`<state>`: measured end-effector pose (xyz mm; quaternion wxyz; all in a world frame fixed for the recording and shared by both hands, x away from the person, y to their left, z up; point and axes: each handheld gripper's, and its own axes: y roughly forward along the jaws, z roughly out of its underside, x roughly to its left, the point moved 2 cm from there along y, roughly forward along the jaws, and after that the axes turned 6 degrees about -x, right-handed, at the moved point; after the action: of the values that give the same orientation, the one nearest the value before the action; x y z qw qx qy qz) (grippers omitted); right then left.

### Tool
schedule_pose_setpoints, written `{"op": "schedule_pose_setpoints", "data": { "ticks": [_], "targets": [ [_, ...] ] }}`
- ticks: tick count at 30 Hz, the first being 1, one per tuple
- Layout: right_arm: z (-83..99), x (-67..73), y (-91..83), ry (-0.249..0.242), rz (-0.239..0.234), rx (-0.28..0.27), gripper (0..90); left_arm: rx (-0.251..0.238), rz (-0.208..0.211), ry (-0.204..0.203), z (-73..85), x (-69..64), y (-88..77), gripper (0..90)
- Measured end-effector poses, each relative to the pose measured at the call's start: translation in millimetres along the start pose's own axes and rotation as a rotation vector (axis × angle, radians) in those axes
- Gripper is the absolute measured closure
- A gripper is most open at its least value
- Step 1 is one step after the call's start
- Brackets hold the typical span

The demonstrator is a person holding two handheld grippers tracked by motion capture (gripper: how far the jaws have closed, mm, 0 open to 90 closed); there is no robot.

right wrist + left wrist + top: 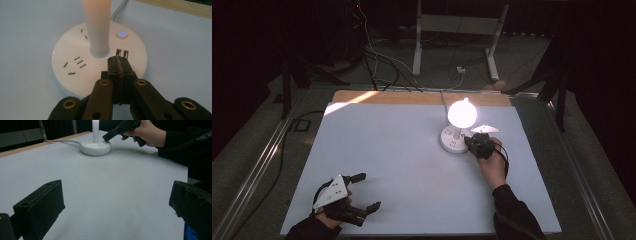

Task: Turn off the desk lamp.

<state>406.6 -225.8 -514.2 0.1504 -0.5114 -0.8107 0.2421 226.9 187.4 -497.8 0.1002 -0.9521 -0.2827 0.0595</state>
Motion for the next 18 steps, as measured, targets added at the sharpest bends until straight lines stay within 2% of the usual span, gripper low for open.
{"op": "schedule_pose_setpoints", "data": {
  "ticks": [3,7,18],
  "targets": [
    [-0.5,0.0,-0.1,-0.008,0.000,0.003,89.7,-0.002,-0.001,-0.002,0.0,0.4,-0.2,0.4],
    [-10.2,-0.6,-9.9,-0.001,0.001,-0.031,89.7,0.002,-0.001,0.001,0.2,0.1,0.4,0.4],
    [-18.5,-1.2,-18.8,0.012,0.001,-0.061,89.7,0.003,-0.001,0.002,0.2,-0.3,0.6,0.4]
  ]
}}
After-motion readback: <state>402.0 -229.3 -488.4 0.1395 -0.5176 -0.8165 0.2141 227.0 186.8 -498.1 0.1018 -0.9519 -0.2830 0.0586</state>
